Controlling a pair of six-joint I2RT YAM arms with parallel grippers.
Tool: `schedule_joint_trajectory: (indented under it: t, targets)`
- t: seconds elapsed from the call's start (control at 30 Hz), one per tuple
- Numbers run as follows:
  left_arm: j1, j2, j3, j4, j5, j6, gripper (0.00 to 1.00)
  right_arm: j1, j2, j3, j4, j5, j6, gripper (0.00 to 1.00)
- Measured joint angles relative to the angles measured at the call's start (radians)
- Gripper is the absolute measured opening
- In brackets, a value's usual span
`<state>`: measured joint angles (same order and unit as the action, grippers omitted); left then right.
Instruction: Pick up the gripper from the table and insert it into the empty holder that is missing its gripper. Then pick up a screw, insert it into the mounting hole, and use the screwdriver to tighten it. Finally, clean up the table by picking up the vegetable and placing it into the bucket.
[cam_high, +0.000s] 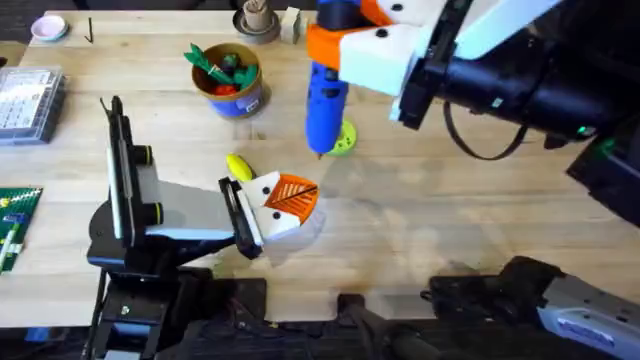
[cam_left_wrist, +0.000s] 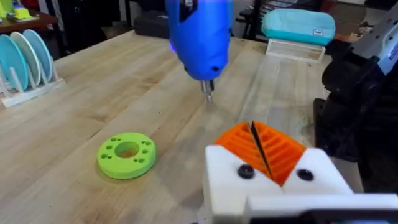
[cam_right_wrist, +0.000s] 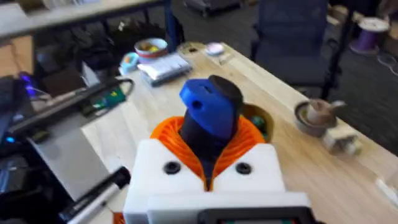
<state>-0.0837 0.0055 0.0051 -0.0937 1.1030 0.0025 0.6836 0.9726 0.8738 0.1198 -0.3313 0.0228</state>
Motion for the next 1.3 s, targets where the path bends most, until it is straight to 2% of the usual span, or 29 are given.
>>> schedule_joint_trajectory:
  t: [0.17,0.5,0.77,1.3]
  targets:
    - [0.0,0.0,0.0,0.0,0.0,0.0,0.013,0.09,0.0,0.0,0.062,0.025,0.015,0.019]
    - [0.0,0.0,0.0,0.0,0.0,-0.002,0.013,0.177,0.005,-0.001,0.144,0.033,0.002,0.019]
    - [0.0,0.0,0.0,0.0,0.0,-0.002,0.013,0.275,0.083,-0.002,0.223,0.036,-0.054,0.019]
    - [0.0,0.0,0.0,0.0,0.0,-0.002,0.013,0.287,0.105,-0.002,0.234,0.039,-0.075,0.019]
